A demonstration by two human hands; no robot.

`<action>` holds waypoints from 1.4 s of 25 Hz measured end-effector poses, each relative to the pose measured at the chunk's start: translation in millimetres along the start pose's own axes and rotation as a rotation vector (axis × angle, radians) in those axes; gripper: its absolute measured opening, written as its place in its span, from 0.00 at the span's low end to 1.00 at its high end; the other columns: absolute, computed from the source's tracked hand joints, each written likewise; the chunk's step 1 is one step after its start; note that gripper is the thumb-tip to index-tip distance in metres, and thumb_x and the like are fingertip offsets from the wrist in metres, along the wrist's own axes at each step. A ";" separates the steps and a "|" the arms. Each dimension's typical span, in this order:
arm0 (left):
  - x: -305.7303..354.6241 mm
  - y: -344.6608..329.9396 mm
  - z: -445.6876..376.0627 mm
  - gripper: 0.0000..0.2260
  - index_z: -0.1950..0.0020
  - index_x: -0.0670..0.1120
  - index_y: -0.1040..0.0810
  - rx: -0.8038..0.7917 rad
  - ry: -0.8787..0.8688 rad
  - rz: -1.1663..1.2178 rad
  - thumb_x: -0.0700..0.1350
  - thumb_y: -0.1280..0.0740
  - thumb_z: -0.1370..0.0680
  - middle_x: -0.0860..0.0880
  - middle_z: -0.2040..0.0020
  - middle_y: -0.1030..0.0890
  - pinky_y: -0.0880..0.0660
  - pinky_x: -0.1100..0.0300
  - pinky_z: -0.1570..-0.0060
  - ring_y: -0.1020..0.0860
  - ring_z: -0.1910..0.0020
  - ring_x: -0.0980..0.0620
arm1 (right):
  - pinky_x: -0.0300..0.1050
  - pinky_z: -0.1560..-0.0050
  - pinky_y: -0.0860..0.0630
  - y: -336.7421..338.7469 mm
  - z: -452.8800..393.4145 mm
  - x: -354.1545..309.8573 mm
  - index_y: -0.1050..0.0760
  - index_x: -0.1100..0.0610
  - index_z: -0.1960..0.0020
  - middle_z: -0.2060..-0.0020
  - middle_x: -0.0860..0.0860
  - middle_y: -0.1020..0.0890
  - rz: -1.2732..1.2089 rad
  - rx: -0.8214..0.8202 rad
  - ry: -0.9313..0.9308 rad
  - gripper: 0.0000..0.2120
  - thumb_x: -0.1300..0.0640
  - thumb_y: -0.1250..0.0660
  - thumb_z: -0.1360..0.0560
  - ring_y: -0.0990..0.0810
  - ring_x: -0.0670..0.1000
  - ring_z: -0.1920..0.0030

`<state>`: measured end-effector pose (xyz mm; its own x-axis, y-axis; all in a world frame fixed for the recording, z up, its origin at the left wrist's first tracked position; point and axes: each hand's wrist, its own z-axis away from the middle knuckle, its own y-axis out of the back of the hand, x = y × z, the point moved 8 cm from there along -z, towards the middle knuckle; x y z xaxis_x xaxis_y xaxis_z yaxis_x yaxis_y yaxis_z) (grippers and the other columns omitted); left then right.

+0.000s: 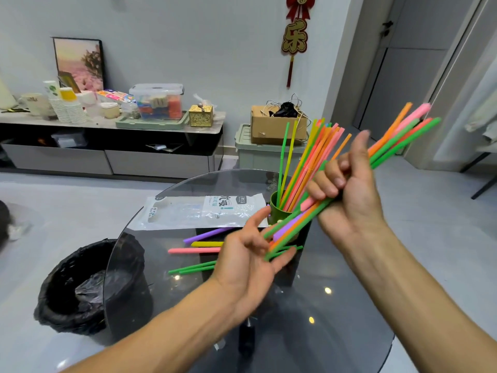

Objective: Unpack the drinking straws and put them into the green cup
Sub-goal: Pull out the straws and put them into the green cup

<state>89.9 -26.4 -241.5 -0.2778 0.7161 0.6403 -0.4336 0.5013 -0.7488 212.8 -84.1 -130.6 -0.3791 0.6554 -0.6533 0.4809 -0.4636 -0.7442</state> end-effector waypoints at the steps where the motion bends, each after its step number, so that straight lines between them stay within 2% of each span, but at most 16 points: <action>1: 6.8 -0.2 0.3 0.26 0.34 0.44 0.26 0.042 -0.020 0.057 0.37 0.40 0.32 0.35 0.37 0.21 0.27 0.46 0.39 0.23 0.36 0.38 | 0.35 0.80 0.40 -0.5 0.5 0.7 0.38 0.53 0.69 0.82 0.46 0.40 -0.004 -0.009 0.008 0.24 0.40 0.39 0.22 0.40 0.44 0.82; 3: 16.8 8.1 -0.6 0.18 0.34 0.45 0.25 0.113 -0.049 0.057 0.47 0.41 0.23 0.36 0.38 0.20 0.28 0.48 0.39 0.22 0.38 0.39 | 0.36 0.80 0.39 -5.1 3.8 12.0 0.38 0.53 0.70 0.82 0.47 0.39 0.022 -0.054 -0.005 0.23 0.40 0.36 0.24 0.39 0.45 0.83; 5: 15.1 15.8 -2.2 0.19 0.37 0.46 0.23 0.159 -0.025 -0.110 0.55 0.42 0.20 0.42 0.41 0.17 0.28 0.50 0.40 0.21 0.40 0.44 | 0.36 0.80 0.37 -6.6 8.3 30.7 0.38 0.53 0.71 0.82 0.47 0.39 0.083 -0.063 -0.046 0.23 0.41 0.32 0.29 0.38 0.46 0.83; 6: 14.1 21.1 -4.0 0.19 0.38 0.47 0.22 0.201 -0.016 -0.229 0.56 0.41 0.20 0.44 0.43 0.16 0.26 0.54 0.45 0.20 0.41 0.46 | 0.37 0.79 0.36 -7.8 7.3 33.8 0.37 0.53 0.72 0.82 0.48 0.38 0.103 -0.064 -0.031 0.23 0.41 0.31 0.30 0.38 0.46 0.82; 8: 24.8 35.0 -9.2 0.13 0.39 0.47 0.21 0.290 -0.095 -0.466 0.49 0.36 0.21 0.47 0.46 0.16 0.26 0.61 0.56 0.19 0.44 0.48 | 0.38 0.78 0.34 -10.6 -5.9 18.9 0.37 0.54 0.72 0.81 0.48 0.37 0.146 -0.063 0.089 0.24 0.43 0.33 0.25 0.35 0.47 0.81; 10: 44.5 38.1 -16.3 0.13 0.41 0.50 0.21 0.323 -0.218 -0.731 0.41 0.30 0.25 0.49 0.46 0.18 0.26 0.65 0.60 0.19 0.46 0.52 | 0.40 0.76 0.32 -9.2 -26.0 -15.4 0.35 0.54 0.72 0.81 0.48 0.35 0.215 -0.017 0.266 0.23 0.46 0.35 0.21 0.33 0.48 0.80; 12: 55.2 31.3 -28.7 0.16 0.45 0.55 0.23 0.277 -0.313 -0.970 0.39 0.28 0.28 0.54 0.46 0.20 0.26 0.72 0.63 0.22 0.46 0.57 | 0.41 0.75 0.32 0.2 -42.7 -36.8 0.30 0.51 0.74 0.81 0.48 0.34 0.235 0.067 0.371 0.23 0.48 0.35 0.21 0.33 0.49 0.80; 14: 52.5 23.4 -41.2 0.19 0.46 0.60 0.26 0.199 -0.361 -1.120 0.40 0.27 0.30 0.58 0.47 0.22 0.26 0.75 0.63 0.23 0.49 0.61 | 0.41 0.75 0.33 5.7 -55.3 -36.5 0.29 0.50 0.73 0.81 0.48 0.34 0.220 0.101 0.395 0.22 0.48 0.34 0.21 0.33 0.49 0.80; 16: 41.1 22.5 -56.4 0.21 0.41 0.58 0.27 0.142 -0.382 -1.294 0.41 0.28 0.30 0.57 0.45 0.24 0.25 0.69 0.53 0.24 0.46 0.60 | 0.41 0.75 0.33 9.2 -67.3 -25.3 0.34 0.53 0.69 0.81 0.49 0.35 0.249 0.092 0.364 0.21 0.46 0.34 0.22 0.34 0.49 0.80; 18: 38.5 25.3 -70.1 0.21 0.36 0.52 0.27 0.165 -0.454 -1.479 0.40 0.30 0.28 0.52 0.41 0.26 0.24 0.55 0.44 0.25 0.41 0.52 | 0.40 0.76 0.34 12.2 -74.0 -9.8 0.37 0.55 0.69 0.81 0.49 0.35 0.262 0.060 0.309 0.23 0.46 0.34 0.22 0.34 0.49 0.80; 20: 45.5 26.5 -80.6 0.18 0.36 0.49 0.25 0.234 -0.520 -1.496 0.40 0.31 0.25 0.49 0.42 0.25 0.22 0.47 0.46 0.23 0.44 0.48 | 0.39 0.76 0.34 17.4 -75.8 0.9 0.38 0.55 0.71 0.81 0.49 0.35 0.238 0.060 0.277 0.24 0.46 0.34 0.22 0.35 0.49 0.80; 24: 60.1 13.8 -87.9 0.04 0.52 0.46 0.17 0.245 -0.685 -1.572 0.43 0.32 0.23 0.46 0.54 0.20 0.25 0.50 0.51 0.22 0.53 0.46 | 0.39 0.76 0.34 16.3 -72.7 -2.3 0.36 0.54 0.75 0.82 0.49 0.36 0.167 0.059 0.244 0.27 0.45 0.34 0.22 0.34 0.48 0.80; 29: 63.4 5.5 -64.0 0.06 0.49 0.49 0.16 0.120 -0.785 -1.637 0.46 0.32 0.22 0.49 0.59 0.19 0.28 0.56 0.58 0.23 0.59 0.50 | 0.37 0.76 0.36 8.1 -67.9 -31.7 0.37 0.54 0.72 0.81 0.48 0.37 0.107 0.056 0.256 0.25 0.43 0.36 0.21 0.37 0.47 0.80; 31: 77.7 12.0 -48.8 0.06 0.50 0.48 0.16 0.160 -0.831 -1.667 0.44 0.32 0.23 0.49 0.60 0.18 0.31 0.58 0.61 0.24 0.60 0.50 | 0.37 0.76 0.37 12.2 -68.1 -51.5 0.38 0.53 0.71 0.80 0.47 0.38 0.042 0.105 0.276 0.25 0.41 0.38 0.21 0.38 0.47 0.79; 33: 103.2 26.7 -37.3 0.06 0.50 0.47 0.16 0.255 -0.814 -1.627 0.42 0.32 0.22 0.49 0.59 0.18 0.29 0.58 0.60 0.23 0.60 0.51 | 0.37 0.76 0.38 19.0 -67.9 -78.2 0.38 0.52 0.71 0.79 0.47 0.39 -0.052 0.150 0.317 0.25 0.40 0.40 0.21 0.39 0.47 0.79; 35: 129.6 36.4 -24.9 0.06 0.49 0.47 0.15 0.345 -0.804 -1.467 0.41 0.31 0.22 0.54 0.61 0.18 0.29 0.62 0.62 0.24 0.63 0.58 | 0.36 0.77 0.38 21.1 -65.5 -85.5 0.37 0.52 0.70 0.79 0.47 0.39 -0.014 0.141 0.298 0.25 0.40 0.40 0.20 0.39 0.46 0.79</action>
<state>59.4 96.7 -190.0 0.2107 -0.6760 0.7061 -0.8216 0.2690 0.5027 307.1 -110.9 -81.3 -0.1268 0.7986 -0.5884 0.3548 -0.5174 -0.7787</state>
